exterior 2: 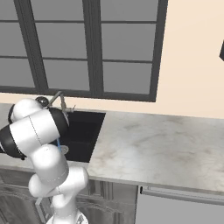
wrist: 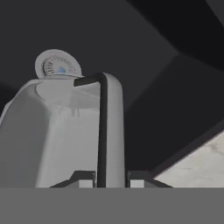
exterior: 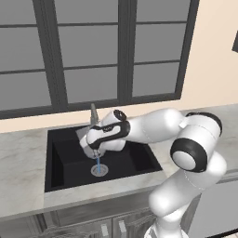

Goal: Turn on the sink faucet and place the jug under the water for a few seconds to fill it up.

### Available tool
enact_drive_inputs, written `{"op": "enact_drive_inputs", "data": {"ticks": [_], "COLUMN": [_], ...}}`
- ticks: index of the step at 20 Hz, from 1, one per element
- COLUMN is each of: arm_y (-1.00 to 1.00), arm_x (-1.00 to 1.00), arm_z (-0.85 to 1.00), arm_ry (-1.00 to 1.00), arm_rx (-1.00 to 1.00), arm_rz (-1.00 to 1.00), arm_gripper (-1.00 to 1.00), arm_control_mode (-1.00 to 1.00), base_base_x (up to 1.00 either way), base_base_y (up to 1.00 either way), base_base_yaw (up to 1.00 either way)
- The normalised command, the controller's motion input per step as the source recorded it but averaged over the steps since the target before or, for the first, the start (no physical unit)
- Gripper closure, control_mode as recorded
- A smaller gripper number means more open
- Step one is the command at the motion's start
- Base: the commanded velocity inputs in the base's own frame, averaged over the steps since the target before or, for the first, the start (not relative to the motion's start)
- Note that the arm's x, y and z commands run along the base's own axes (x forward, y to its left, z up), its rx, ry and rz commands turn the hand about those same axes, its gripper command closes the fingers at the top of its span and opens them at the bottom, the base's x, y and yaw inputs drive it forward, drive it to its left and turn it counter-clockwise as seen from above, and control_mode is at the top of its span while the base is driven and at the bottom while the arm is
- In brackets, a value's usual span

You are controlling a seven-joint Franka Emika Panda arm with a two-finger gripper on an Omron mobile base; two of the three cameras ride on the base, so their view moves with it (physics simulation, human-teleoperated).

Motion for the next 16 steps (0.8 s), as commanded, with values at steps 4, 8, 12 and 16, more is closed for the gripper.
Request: {"op": "enact_drive_inputs", "data": {"ticks": [4,8,12,16], "arm_y": [-0.23,-0.31,-0.21,-0.03], "arm_x": [0.0,0.0,0.0,0.08], "arm_z": [-0.27,-0.2,-0.16,-0.13], "arm_ry": [-0.09,-0.07,-0.06,-0.04], "arm_rx": [0.0,0.0,0.0,0.0], "arm_rz": [0.0,0.0,0.0,0.0], "arm_gripper": [1.0,1.0,1.0,1.0], "arm_control_mode": [-1.0,-1.0,-1.0,-1.0], "base_base_x": [0.0,0.0,0.0,0.0], "base_base_y": [0.0,0.0,0.0,0.0], "base_base_yaw": [0.0,0.0,0.0,0.0]}}
